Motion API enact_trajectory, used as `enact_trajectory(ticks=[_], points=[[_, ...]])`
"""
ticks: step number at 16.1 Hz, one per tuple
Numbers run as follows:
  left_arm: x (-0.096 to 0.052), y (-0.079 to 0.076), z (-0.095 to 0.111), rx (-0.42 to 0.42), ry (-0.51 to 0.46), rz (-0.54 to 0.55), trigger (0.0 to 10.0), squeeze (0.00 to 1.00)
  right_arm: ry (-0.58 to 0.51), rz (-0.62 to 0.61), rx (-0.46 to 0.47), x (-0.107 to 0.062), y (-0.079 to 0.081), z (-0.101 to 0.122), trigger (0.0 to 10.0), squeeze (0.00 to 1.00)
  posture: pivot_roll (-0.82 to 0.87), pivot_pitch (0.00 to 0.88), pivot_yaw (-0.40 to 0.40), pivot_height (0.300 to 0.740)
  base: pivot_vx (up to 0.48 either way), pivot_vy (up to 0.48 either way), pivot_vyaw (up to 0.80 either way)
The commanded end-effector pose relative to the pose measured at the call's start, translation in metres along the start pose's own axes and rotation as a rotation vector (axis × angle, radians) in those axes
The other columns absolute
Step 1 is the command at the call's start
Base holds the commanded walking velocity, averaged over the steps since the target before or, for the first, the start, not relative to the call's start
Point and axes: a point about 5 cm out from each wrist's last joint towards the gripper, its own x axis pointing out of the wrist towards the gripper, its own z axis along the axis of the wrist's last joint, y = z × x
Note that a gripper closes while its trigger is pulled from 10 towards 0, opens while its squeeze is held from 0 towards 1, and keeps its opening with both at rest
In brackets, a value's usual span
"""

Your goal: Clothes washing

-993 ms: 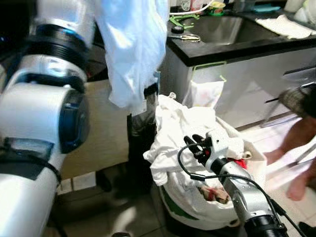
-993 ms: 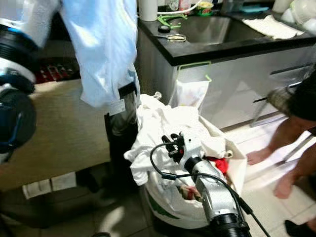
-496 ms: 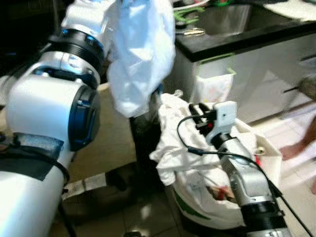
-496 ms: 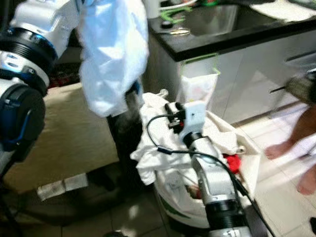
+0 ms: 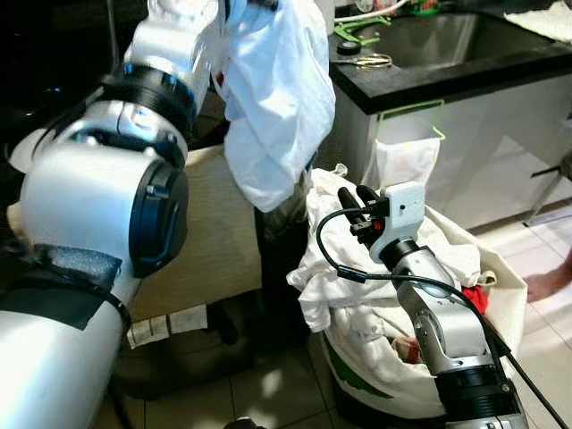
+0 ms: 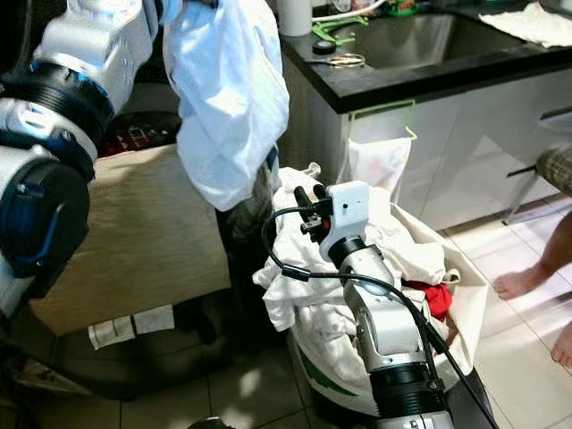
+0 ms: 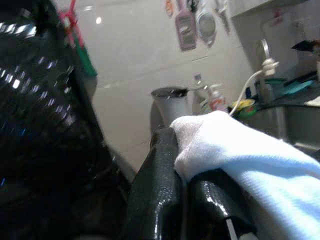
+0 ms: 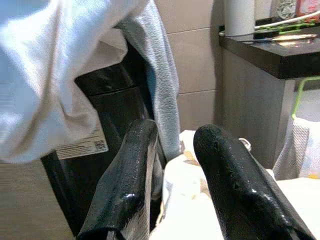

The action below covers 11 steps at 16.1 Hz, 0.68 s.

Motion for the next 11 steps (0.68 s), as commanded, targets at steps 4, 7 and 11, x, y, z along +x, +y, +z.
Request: enact_trajectory(ticks=[4,7,11], points=[[-0.001,-0.002,-0.013,-0.003,0.035,0.008,0.0,0.0,0.009,0.031,-0.008,0.001,0.005,0.001,10.0,0.04,-0.06,0.0,0.095,0.727,0.0,0.0,0.5],[-0.003,-0.003,-0.021,-0.034,0.047,0.015,0.0,0.0,0.02,0.053,-0.005,0.001,0.008,-0.002,10.0,0.06,-0.06,0.0,0.085,0.74,0.0,0.0,0.45],[-0.005,-0.007,-0.034,-0.021,0.068,0.005,0.0,0.0,0.037,0.057,-0.004,-0.001,0.007,-0.007,10.0,0.09,-0.06,0.0,0.074,0.74,0.0,0.0,0.45]])
